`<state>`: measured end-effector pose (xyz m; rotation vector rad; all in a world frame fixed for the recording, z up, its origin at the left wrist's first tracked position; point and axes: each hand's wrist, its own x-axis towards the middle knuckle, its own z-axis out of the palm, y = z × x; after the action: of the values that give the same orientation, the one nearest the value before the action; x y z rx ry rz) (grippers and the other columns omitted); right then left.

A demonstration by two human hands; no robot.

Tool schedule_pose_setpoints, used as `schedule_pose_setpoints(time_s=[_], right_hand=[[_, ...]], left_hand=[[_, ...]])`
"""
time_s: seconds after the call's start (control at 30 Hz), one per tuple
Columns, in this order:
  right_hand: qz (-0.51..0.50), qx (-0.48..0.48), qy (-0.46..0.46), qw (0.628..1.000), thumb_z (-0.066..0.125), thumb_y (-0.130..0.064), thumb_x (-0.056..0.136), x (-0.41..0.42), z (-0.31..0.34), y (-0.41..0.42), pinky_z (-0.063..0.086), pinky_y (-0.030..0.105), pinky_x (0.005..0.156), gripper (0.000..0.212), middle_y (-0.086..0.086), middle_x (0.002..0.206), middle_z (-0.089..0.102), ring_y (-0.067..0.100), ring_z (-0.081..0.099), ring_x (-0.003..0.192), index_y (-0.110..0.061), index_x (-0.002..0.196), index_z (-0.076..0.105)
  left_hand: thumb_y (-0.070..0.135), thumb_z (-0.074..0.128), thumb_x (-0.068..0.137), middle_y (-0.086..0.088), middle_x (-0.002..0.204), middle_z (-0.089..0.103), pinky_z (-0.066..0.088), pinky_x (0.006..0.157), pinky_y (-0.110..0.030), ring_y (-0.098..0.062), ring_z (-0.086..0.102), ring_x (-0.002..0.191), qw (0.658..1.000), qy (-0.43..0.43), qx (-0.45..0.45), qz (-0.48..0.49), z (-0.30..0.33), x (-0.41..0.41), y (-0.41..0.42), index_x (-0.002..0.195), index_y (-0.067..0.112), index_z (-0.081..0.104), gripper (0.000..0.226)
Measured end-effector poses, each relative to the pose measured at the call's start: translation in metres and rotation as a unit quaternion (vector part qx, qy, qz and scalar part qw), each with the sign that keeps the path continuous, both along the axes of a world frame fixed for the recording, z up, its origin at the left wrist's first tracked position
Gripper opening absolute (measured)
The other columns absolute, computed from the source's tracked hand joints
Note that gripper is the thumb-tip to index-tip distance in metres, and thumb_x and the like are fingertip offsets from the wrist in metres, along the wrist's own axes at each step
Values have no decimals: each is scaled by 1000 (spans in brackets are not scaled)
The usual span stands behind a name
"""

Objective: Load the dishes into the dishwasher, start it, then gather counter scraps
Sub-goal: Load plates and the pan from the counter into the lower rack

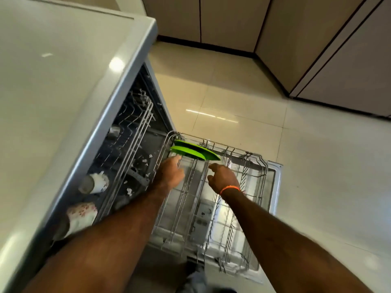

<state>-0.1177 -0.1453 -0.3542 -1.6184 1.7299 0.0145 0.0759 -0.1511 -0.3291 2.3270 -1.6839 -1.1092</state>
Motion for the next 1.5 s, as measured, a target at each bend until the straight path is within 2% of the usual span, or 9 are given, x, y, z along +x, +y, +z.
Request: schedule_pose_setpoints(time_s=[0.13, 0.3, 0.47, 0.6, 0.8, 0.97, 1.13, 1.23, 1.5], right_hand=[[80, 55, 13, 995, 59, -31, 89, -6, 62, 38, 50, 34, 96, 46, 5, 125, 68, 28, 63, 114, -27, 135, 57], [158, 37, 20, 987, 59, -28, 91, -3, 159, 97, 48, 37, 101, 47, 12, 133, 62, 32, 58, 121, -23, 138, 56], [257, -2, 28, 966, 58, -28, 91, 17, 233, 165, 47, 37, 101, 40, 9, 135, 61, 31, 58, 122, -22, 131, 61], [354, -10, 41, 934, 57, -29, 91, 46, 271, 218, 47, 39, 103, 39, 9, 135, 61, 32, 56, 124, -20, 129, 63], [533, -50, 35, 844, 56, -18, 89, 109, 317, 318, 50, 39, 95, 32, 17, 124, 66, 38, 61, 116, -11, 118, 69], [628, -61, 20, 776, 59, -26, 86, 170, 333, 399, 48, 35, 100, 40, 6, 131, 65, 30, 59, 121, -25, 125, 66], [731, -81, -6, 678, 60, -28, 91, 216, 348, 485, 49, 34, 96, 31, 6, 125, 68, 30, 62, 115, -23, 121, 68], [774, -81, -8, 628, 59, -29, 92, 238, 351, 532, 46, 30, 85, 21, 4, 116, 70, 29, 64, 108, -24, 110, 69], [830, -111, -14, 546, 58, -30, 93, 271, 359, 627, 51, 34, 96, 28, -3, 123, 68, 21, 63, 110, -28, 120, 67]], left_hand=[[18, 65, 94, -11, 145, 56, 47, 100, -30, -26, 58, 128, 998, 6, 42, -48, 72, -8, 63, 143, 13, 53, 51], [16, 60, 96, -5, 111, 67, 45, 64, -21, -13, 61, 85, 999, 30, 39, -5, 159, -15, 156, 123, 10, 64, 28], [25, 61, 93, 6, 121, 61, 46, 79, -25, -18, 61, 102, 998, 11, 5, 61, 223, -9, 261, 129, 14, 64, 38], [33, 62, 93, -10, 134, 65, 46, 99, -29, -26, 61, 121, 993, -7, 1, 119, 254, 6, 352, 135, 16, 63, 45], [33, 62, 95, -10, 150, 52, 37, 114, -35, -29, 48, 137, 969, -47, 5, 242, 288, 38, 505, 146, 13, 52, 55], [38, 55, 90, -11, 132, 65, 50, 98, -39, -34, 62, 117, 923, -64, -14, 379, 315, 58, 617, 134, 14, 57, 50], [32, 64, 92, -7, 131, 67, 51, 100, -38, -28, 63, 120, 869, -83, -52, 484, 340, 60, 707, 139, 17, 55, 49], [34, 65, 92, -7, 134, 65, 50, 102, -38, -28, 61, 123, 843, -95, -66, 526, 348, 62, 749, 140, 18, 55, 51], [34, 65, 94, -5, 143, 59, 46, 109, -35, -23, 55, 132, 796, -115, -101, 586, 353, 70, 834, 148, 19, 48, 58]])
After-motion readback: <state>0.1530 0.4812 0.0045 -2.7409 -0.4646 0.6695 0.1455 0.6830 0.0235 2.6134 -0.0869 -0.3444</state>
